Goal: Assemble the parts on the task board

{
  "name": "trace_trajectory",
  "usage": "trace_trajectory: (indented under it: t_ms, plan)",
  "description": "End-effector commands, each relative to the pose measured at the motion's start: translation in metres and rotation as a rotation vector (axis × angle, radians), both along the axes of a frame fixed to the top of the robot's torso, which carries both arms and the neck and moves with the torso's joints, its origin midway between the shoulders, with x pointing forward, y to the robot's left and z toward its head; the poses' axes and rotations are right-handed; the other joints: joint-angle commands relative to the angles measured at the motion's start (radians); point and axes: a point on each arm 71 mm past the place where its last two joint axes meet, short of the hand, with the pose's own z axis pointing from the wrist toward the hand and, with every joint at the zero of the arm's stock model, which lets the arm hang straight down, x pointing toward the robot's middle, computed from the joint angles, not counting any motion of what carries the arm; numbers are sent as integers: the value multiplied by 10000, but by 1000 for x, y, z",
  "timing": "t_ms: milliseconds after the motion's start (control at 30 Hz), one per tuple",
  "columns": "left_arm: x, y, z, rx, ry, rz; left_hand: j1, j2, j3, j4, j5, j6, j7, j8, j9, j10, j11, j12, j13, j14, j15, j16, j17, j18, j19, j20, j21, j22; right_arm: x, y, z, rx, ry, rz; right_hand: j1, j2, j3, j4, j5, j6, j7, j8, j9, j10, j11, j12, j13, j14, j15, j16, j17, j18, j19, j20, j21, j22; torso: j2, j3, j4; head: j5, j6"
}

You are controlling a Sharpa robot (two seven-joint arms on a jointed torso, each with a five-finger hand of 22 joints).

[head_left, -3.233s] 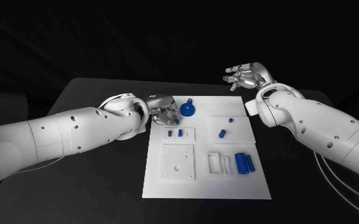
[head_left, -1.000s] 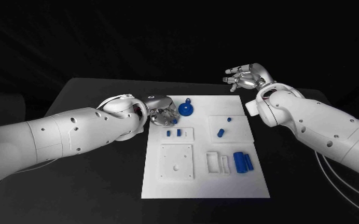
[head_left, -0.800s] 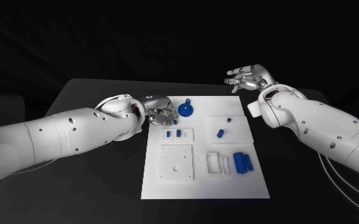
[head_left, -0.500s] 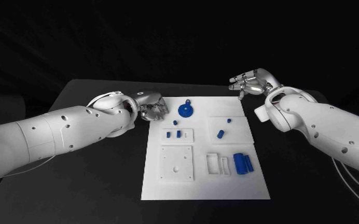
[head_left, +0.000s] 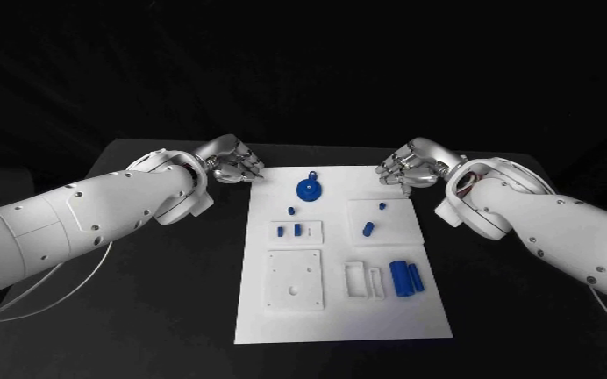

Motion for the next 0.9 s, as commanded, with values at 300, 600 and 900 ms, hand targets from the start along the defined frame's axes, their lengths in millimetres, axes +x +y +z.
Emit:
trace_trajectory:
  t_ms: [300, 600, 900]
  plan:
    - [-3, -1, 10, -4546, 742, 577, 251, 467, -1323, -79, -47, -64, 10, -15, -10, -355, 149, 1, 0, 216, 354, -2290, -72, 208, 511, 454, 90, -5620, -13, 7, -16, -3164, -512, 155, -59, -599, 633, 220, -1142, -236, 70, -6, -37, -343, 135, -26, -16, -48, 84, -114, 14, 162, 5, 84, -137, 2, -87, -88, 2, -211, -31]
    - [-6, -6, 10, -5013, 999, 592, 215, 525, -1454, -134, -67, -153, 43, -15, -10, -489, 195, 5, 1, 120, 387, -2289, -75, 167, 807, 452, 110, -7030, -19, 13, -29, -3684, -270, 259, 61, -923, 756, 514, -1447, -403, 111, -9, -39, -482, 183, -31, -18, -30, 129, -105, 41, 213, 8, 137, -238, 31, -172, -138, -23, -256, -79]
    - [-7, -7, 9, -5120, 1068, 559, 222, 491, -1529, -201, -101, -189, 57, -14, -10, -577, 223, 6, 1, 70, 409, -2297, -74, 171, 923, 474, 155, -7735, -23, 22, -36, -3729, -55, 515, 133, -994, 766, 689, -1460, -412, 107, -9, -37, -479, 180, -28, -16, -26, 135, -105, 57, 221, 40, 150, -306, 64, -168, -134, -13, -280, -80]
